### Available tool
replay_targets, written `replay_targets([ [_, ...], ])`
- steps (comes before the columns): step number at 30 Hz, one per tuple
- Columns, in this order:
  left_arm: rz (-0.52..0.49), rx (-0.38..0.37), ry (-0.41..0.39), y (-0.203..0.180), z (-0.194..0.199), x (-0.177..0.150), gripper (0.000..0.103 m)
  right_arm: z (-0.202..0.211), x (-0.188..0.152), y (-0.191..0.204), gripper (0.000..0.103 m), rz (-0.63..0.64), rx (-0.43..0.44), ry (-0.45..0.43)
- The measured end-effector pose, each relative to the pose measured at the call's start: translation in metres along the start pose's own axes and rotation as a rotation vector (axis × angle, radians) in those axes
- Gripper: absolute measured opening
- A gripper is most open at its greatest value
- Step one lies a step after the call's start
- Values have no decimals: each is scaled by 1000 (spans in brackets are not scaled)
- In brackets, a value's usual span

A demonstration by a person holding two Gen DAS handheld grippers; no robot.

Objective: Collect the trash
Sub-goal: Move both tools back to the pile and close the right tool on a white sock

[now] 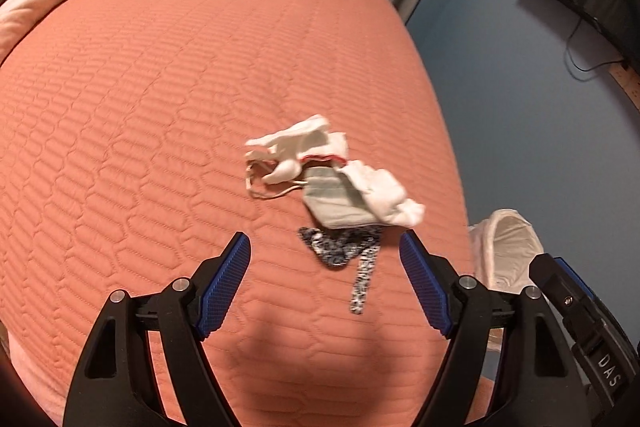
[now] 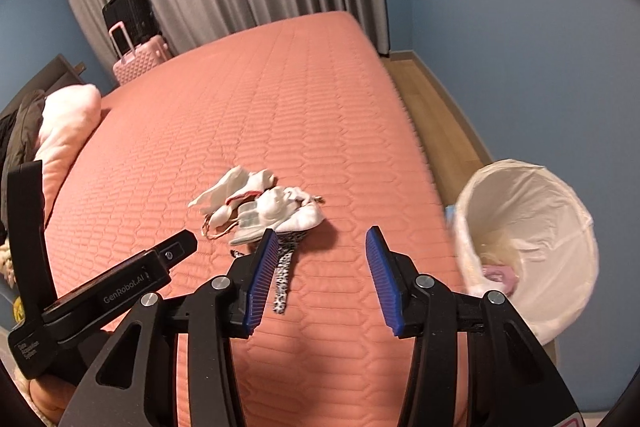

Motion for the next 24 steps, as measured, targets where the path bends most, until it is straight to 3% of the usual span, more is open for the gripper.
replay_targets([
  [11,82,28,54,52,-27,13,73,-69,24,35,45,36,25,80],
  [24,86,9,103,59,-58,34,73,-142,37,45,43,32,34,172],
])
Point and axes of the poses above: each gripper's, at about its wrist camera, not at the fingertips, and z roughly against the way its jaws point, y to its left, x to its top, the point moved 9 cm from there along -z, roughly the way its jaws point, and after that the axes turned 13 degrees about y, right-handed, at the moved point
